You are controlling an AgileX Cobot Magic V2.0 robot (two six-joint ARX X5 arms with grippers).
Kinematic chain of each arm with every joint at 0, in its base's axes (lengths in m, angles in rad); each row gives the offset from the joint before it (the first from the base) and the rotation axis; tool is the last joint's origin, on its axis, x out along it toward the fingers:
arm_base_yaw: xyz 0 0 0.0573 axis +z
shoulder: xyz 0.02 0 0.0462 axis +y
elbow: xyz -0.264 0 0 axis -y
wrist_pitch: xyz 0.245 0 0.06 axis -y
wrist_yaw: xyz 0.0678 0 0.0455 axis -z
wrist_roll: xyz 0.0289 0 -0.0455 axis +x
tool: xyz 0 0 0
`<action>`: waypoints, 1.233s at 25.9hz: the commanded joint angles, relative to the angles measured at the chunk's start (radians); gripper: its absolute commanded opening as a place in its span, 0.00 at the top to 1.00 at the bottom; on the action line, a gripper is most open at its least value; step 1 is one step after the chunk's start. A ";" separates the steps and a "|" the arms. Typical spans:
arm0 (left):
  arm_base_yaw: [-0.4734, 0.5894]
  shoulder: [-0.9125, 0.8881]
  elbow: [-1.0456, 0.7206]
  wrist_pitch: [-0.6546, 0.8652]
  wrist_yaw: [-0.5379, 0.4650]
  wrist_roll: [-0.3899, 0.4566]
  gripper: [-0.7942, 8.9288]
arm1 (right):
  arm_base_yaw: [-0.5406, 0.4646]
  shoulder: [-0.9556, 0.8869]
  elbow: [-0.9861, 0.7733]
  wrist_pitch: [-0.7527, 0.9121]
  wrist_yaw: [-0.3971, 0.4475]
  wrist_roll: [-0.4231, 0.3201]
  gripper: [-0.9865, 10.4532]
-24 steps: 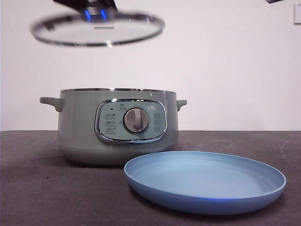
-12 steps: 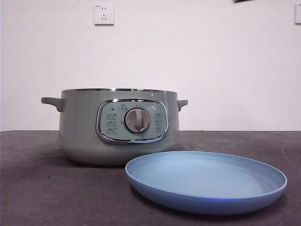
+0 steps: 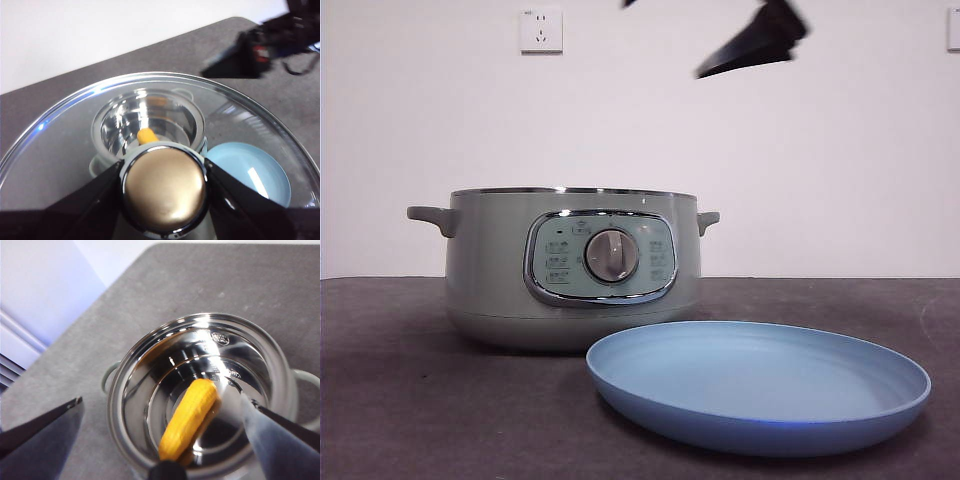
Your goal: Take the corn out from the steamer,put the corn on the plate,close the lid
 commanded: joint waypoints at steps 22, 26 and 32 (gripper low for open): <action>0.002 -0.150 0.004 -0.128 -0.022 -0.005 0.93 | 0.159 0.770 0.673 -0.357 0.362 -0.050 0.40; 0.002 -0.150 0.004 -0.129 -0.022 -0.005 0.93 | 0.161 0.808 0.673 -0.396 0.364 -0.050 0.40; 0.002 -0.150 0.004 -0.144 -0.022 -0.005 0.93 | 0.163 0.815 0.672 -0.412 0.361 -0.050 0.67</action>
